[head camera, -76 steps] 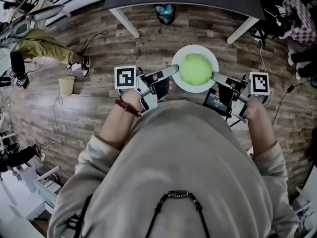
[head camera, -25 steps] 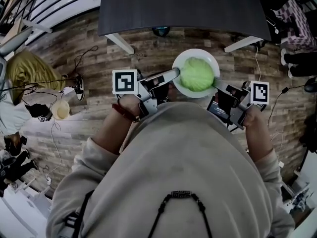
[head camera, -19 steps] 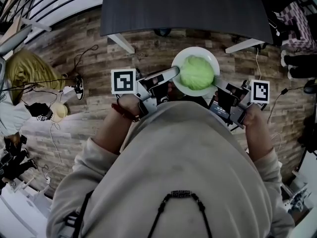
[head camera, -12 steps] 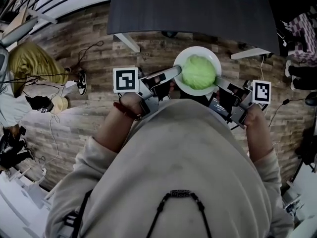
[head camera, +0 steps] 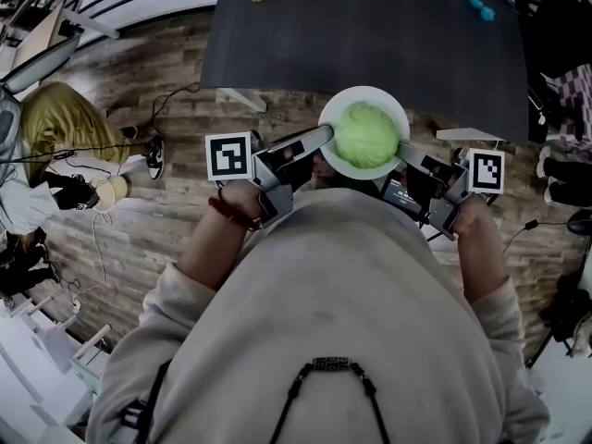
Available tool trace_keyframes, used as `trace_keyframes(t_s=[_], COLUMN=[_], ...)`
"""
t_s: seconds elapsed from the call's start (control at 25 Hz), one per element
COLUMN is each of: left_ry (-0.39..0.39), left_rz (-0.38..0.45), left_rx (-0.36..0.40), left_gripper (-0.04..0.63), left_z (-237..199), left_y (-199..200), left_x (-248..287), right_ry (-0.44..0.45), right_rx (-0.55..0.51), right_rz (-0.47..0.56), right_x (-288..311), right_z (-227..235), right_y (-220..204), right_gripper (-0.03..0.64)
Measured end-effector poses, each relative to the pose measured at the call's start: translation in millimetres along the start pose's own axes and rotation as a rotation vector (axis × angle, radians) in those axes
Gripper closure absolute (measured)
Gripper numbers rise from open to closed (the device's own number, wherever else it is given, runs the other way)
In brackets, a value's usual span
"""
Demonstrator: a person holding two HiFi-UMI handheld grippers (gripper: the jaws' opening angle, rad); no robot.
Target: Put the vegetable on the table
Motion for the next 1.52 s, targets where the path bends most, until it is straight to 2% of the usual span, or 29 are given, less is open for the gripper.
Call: trace_keyframes(t_s=[0.16,0.36,0.6,0.8,0.96,1.08,1.24,1.52], left_ry=[0.015,0.032,0.090,0.109,0.128,0.121,0.122,0.107], left_rz=[-0.002,0.043,0.047,0.032,0.024,0.030,0.015,-0.011], left_rx=[0.011,0.003,-0.003,-0.012,-0.020,-0.048,-0.005,-0.010], left_gripper=[0.563,0.563,0.563,0.563,0.563,0.563,0.561,0.563], left_z=[-6.3,-14.1,-22.4,-30.8,-41.9,-38.8,-33.0,-36.2], left_y=[22.4,39.9,57.0,72.1,85.8,81.9,82.9,92.4], left_x=[38.2,81.3,115.7,129.8,142.1,145.2,150.0,146.8], right_ry=[0.000,0.012,0.035,0.050,0.031,0.048,0.071,0.048], right_rx=[0.017,0.026,0.049,0.080,0.062,0.052,0.048,0.040], right_rz=[-0.013,-0.026,-0.037,-0.030,-0.040,-0.026,-0.016,-0.015], right_x=[-1.6,-5.2,-6.3,1.0,6.6,2.7,-2.6,7.5], right_z=[7.9,22.3,36.2,47.0,56.9,53.3,50.1,49.6], right_y=[45.9,93.6,133.0,149.3,169.3,169.2,172.4,172.4], right_gripper=[0.591,0.591,0.591,0.591,0.591,0.591,0.591,0.591])
Point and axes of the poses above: the fingertips, and each gripper's own axes: x forward along the fingers, z to its right, y out of its top, the point moved 4 cm from there along -x, backward along the fingers, and after that the axes turned 10 degrees about z, right-handed, at the moved point
